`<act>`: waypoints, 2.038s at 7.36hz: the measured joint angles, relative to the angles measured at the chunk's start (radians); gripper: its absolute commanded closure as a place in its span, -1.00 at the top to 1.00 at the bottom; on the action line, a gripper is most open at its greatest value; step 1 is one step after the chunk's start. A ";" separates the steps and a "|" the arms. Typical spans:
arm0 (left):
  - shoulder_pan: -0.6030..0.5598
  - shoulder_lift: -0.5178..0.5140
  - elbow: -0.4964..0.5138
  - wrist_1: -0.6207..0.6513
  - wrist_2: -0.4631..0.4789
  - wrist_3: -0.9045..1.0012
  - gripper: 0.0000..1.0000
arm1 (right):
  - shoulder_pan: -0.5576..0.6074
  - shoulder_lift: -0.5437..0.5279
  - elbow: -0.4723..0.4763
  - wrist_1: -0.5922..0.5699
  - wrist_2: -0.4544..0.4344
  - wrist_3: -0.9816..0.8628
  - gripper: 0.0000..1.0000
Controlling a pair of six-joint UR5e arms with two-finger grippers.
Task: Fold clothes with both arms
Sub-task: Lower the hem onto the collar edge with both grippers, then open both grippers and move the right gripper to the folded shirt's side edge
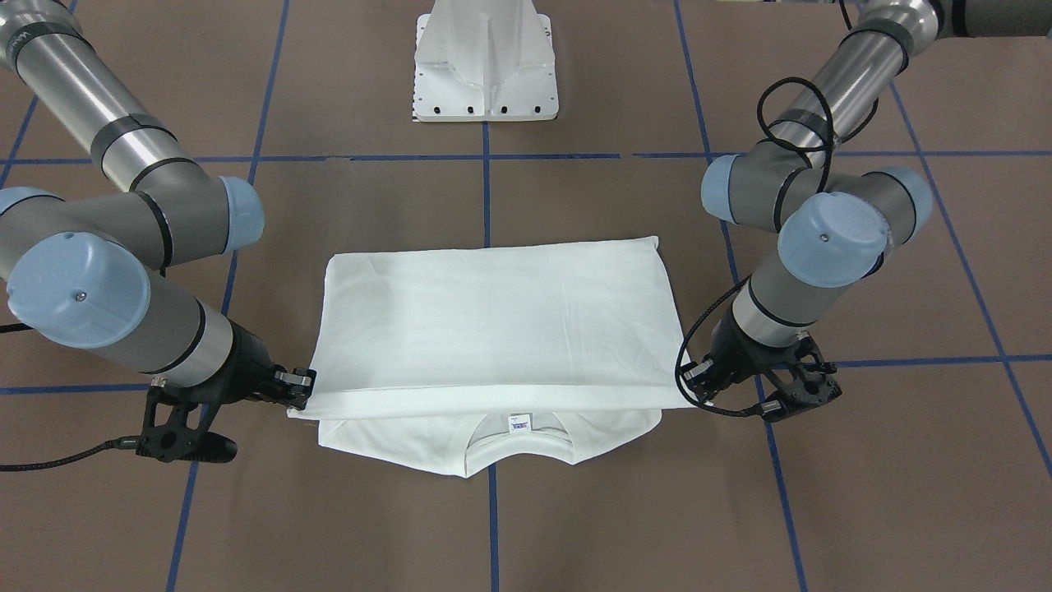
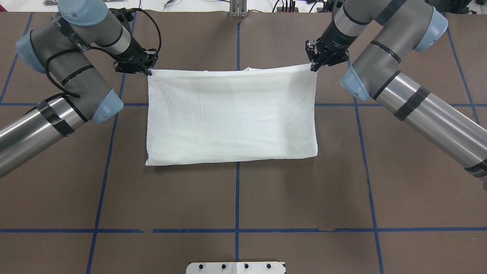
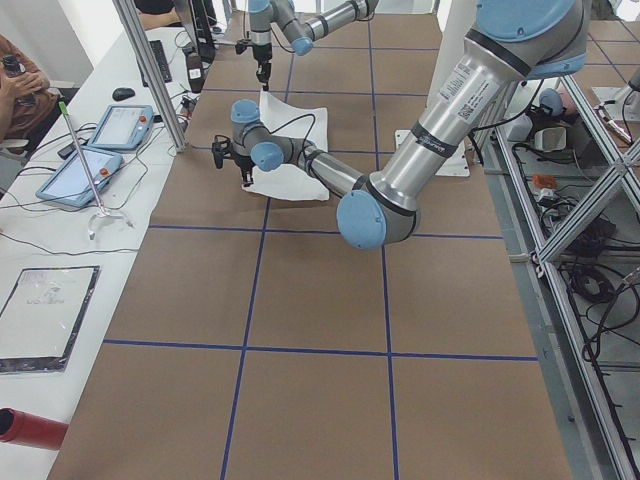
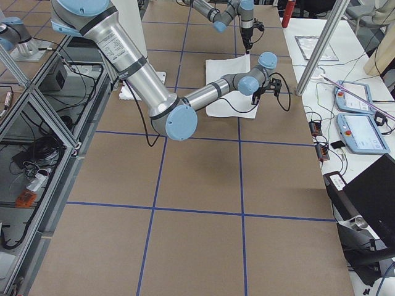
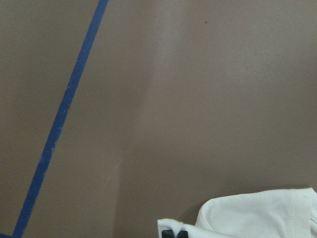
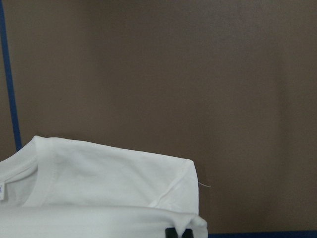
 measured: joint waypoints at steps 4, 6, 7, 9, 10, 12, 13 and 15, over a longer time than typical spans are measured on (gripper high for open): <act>0.005 -0.001 -0.009 -0.001 0.001 -0.004 -1.00 | -0.027 0.006 0.019 0.003 -0.002 0.000 -1.00; 0.006 -0.002 -0.012 -0.009 0.002 -0.006 0.39 | -0.033 0.003 0.040 0.003 -0.003 0.000 -0.76; 0.006 0.002 -0.010 -0.029 0.002 -0.006 0.98 | -0.034 0.001 0.038 0.003 -0.008 0.000 0.98; 0.006 0.008 -0.009 -0.056 0.025 -0.007 0.98 | -0.047 0.004 0.030 0.002 -0.061 0.005 1.00; 0.004 0.013 -0.012 -0.056 0.045 -0.007 0.98 | -0.054 0.004 0.028 0.002 -0.083 0.007 1.00; 0.000 0.033 -0.036 -0.055 0.061 -0.007 0.98 | -0.059 -0.006 0.031 0.002 -0.092 0.011 1.00; -0.001 0.047 -0.061 -0.054 0.065 -0.008 0.98 | -0.069 -0.023 0.052 0.002 -0.092 0.017 1.00; -0.001 0.069 -0.116 -0.049 0.069 -0.012 0.98 | -0.127 -0.135 0.194 0.000 -0.093 0.047 1.00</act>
